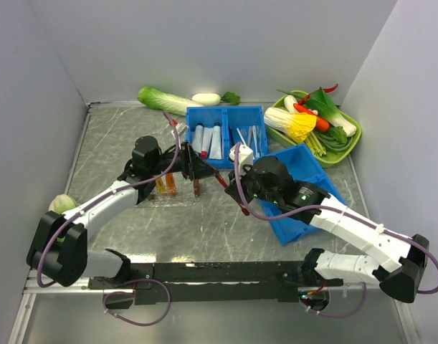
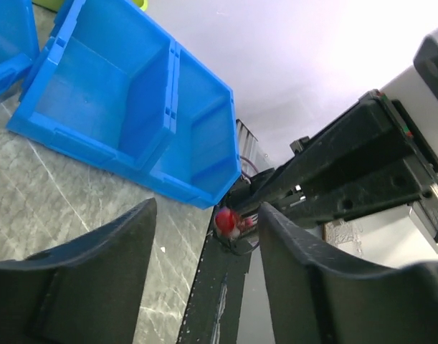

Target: Prepare toiletry sets of a toothbrush and toothpaste on the tray

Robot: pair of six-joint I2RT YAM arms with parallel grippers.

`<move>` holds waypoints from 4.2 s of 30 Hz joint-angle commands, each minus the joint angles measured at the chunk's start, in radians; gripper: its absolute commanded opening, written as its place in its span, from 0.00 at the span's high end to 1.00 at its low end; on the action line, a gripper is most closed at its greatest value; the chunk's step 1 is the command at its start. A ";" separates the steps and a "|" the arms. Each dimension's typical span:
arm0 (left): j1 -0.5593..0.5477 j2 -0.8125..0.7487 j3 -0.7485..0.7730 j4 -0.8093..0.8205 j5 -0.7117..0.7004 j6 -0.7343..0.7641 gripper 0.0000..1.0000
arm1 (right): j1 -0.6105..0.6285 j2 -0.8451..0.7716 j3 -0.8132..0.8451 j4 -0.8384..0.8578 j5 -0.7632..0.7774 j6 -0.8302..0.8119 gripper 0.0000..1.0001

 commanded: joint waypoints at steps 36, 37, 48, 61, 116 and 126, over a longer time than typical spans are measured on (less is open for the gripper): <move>0.097 -0.326 -0.222 0.439 -0.164 -0.095 0.99 | -0.212 -0.360 -0.277 0.347 -0.118 0.480 0.08; 0.105 -0.345 -0.229 0.451 -0.167 -0.101 0.99 | -0.221 -0.362 -0.297 0.388 -0.147 0.502 0.08; 0.159 -0.395 -0.286 0.571 -0.175 -0.169 0.99 | -0.250 -0.336 -0.420 0.712 -0.298 0.710 0.21; 0.166 -0.372 -0.291 0.675 -0.115 -0.253 0.99 | -0.263 -0.317 -0.426 0.735 -0.292 0.675 0.35; -0.004 -0.407 0.056 -0.294 -0.054 0.619 0.01 | -0.300 -0.279 0.119 -0.281 -0.336 0.120 1.00; -0.212 -0.177 0.143 -0.506 0.121 0.698 0.08 | -0.298 -0.164 0.139 -0.378 -0.559 0.069 1.00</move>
